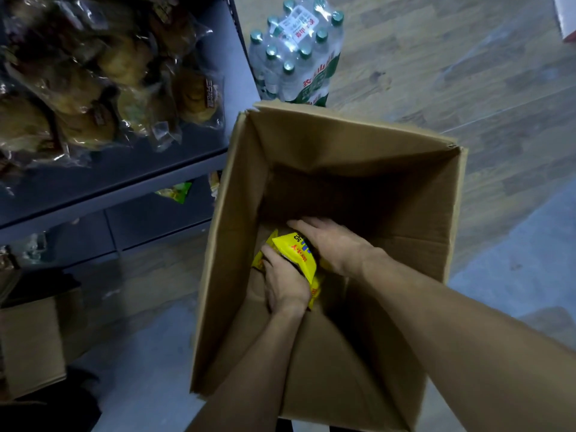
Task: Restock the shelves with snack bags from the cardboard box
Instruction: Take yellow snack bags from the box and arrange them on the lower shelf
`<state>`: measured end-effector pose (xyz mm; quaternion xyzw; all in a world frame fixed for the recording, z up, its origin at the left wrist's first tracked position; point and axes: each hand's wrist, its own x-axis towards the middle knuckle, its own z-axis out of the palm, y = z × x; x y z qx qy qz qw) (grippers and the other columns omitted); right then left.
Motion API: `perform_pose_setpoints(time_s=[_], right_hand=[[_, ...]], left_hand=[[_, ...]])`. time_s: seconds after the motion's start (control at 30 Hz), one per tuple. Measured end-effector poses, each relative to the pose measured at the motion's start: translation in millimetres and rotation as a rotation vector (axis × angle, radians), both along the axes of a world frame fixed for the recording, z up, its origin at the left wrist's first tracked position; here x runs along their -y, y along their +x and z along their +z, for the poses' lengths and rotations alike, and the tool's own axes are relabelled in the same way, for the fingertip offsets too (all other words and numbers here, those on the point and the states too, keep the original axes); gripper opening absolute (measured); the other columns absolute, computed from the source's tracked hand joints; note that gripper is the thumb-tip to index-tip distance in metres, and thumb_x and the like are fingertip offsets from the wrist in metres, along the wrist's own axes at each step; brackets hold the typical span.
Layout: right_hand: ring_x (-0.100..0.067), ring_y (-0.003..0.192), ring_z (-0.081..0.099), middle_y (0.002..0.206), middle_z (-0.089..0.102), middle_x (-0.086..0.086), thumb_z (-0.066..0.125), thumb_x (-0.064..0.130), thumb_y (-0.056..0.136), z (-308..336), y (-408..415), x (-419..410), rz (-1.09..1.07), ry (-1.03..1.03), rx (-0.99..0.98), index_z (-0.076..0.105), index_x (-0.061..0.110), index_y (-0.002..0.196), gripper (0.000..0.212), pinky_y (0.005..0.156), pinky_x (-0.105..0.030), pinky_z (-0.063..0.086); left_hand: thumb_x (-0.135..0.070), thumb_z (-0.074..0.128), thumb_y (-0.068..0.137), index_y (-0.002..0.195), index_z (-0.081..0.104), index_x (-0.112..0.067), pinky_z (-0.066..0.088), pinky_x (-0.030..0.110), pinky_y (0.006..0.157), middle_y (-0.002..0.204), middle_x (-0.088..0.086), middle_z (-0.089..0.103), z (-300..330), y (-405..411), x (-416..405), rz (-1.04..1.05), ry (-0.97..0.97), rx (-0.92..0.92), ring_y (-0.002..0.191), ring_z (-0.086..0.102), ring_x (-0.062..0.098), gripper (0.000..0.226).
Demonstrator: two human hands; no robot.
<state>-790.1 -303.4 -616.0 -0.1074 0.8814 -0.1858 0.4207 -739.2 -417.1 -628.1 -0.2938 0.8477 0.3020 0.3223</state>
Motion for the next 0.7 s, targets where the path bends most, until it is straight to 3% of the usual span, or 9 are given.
perform_pose_setpoints(time_s=[0.1,0.2,0.3,0.43,0.57,0.63,0.7], right_hand=[[-0.033,0.131,0.042,0.142,0.044,-0.009,0.055,0.014,0.09,-10,-3,2,0.024,-0.022,0.004,0.037,0.018,0.14,0.053,0.104,-0.044,0.04],[-0.038,0.118,0.051,0.129,0.049,-0.016,0.053,0.028,0.096,-7,-3,5,-0.274,0.014,-0.034,0.034,0.012,0.14,0.051,0.096,-0.041,0.044],[-0.042,0.114,0.056,0.129,0.052,-0.02,0.047,0.02,0.098,0,-9,7,-0.552,0.157,-0.042,0.032,0.01,0.142,0.048,0.089,-0.042,0.047],[-0.036,0.115,0.059,0.135,0.048,-0.015,0.048,0.013,0.096,-3,-10,6,-0.534,0.327,-0.003,0.035,0.012,0.142,0.048,0.088,-0.039,0.05],[-0.038,0.121,0.049,0.144,0.033,-0.014,0.054,0.023,0.095,-16,-1,17,-0.508,0.218,0.027,0.033,0.022,0.145,0.054,0.092,-0.042,0.047],[-0.036,0.13,0.039,0.154,0.018,-0.011,0.059,0.023,0.093,-22,6,21,-0.454,0.23,0.034,0.022,0.031,0.15,0.068,0.098,-0.046,0.042],[-0.035,0.135,0.033,0.159,0.009,-0.007,0.058,0.022,0.093,-29,10,22,-0.43,0.27,0.053,0.015,0.037,0.152,0.074,0.102,-0.049,0.039]], left_hand=[[-0.014,0.068,0.079,0.13,0.044,-0.014,0.044,0.039,0.093,0.128,0.009,0.055,-10,-7,14,-0.065,0.046,0.014,0.118,0.054,0.033,0.056],[-0.008,0.066,0.078,0.131,0.051,-0.016,0.039,0.031,0.099,0.132,0.009,0.051,-13,-9,26,-0.096,0.063,0.002,0.12,0.052,0.029,0.056],[-0.002,0.062,0.08,0.134,0.05,-0.024,0.036,0.028,0.101,0.132,0.007,0.039,-5,-1,25,-0.012,0.035,0.0,0.117,0.051,0.029,0.06],[-0.002,0.051,0.083,0.133,0.043,-0.029,0.045,0.043,0.094,0.124,0.008,0.039,0,21,25,-0.216,-0.133,-0.059,0.107,0.055,0.035,0.058],[-0.007,0.054,0.085,0.133,0.039,-0.017,0.044,0.045,0.093,0.124,0.012,0.045,-3,18,24,-0.151,-0.185,0.047,0.111,0.054,0.037,0.051],[-0.009,0.059,0.083,0.132,0.042,-0.019,0.046,0.044,0.09,0.123,0.011,0.046,-5,19,27,-0.326,-0.226,-0.011,0.111,0.054,0.035,0.053],[-0.013,0.064,0.081,0.126,0.052,-0.023,0.049,0.042,0.085,0.125,0.011,0.052,-12,19,30,-0.756,-0.281,-0.198,0.112,0.055,0.033,0.047]])
